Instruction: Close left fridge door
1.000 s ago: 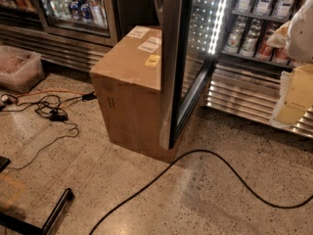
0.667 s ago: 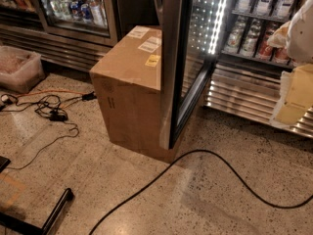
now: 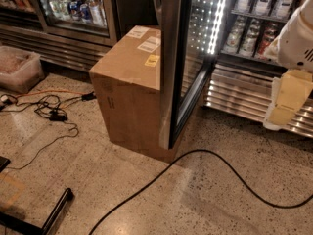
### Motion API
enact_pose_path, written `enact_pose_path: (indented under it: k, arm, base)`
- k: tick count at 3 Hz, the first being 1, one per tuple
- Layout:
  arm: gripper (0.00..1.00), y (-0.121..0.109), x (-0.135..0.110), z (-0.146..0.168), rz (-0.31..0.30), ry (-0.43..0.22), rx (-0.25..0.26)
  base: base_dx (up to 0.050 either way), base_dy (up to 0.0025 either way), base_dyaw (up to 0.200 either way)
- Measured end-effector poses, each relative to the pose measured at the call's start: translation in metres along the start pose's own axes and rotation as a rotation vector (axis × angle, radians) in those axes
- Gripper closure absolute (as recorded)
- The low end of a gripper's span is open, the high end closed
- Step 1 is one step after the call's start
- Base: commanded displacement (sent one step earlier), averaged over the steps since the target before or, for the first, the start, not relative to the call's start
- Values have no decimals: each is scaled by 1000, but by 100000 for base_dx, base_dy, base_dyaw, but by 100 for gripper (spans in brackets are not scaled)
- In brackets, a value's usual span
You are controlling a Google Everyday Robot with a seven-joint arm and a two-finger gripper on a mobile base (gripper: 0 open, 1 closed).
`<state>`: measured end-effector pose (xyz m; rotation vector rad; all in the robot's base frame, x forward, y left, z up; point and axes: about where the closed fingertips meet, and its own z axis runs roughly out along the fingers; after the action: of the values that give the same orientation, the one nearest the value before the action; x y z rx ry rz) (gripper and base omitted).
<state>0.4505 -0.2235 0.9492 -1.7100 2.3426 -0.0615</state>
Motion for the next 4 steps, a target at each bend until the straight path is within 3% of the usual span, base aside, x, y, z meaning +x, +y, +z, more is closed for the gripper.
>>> enact_pose_path:
  k: [1, 2, 3, 4]
  arm:
    - [0, -9, 13, 43, 43, 36, -87]
    - [0, -16, 22, 74, 76, 62, -142]
    - [0, -16, 22, 74, 76, 61, -141]
    - [0, -7, 3, 81, 22, 87, -135]
  base:
    - [0, 0, 0]
    - [0, 0, 0]
    - [0, 0, 0]
    - [0, 0, 0]
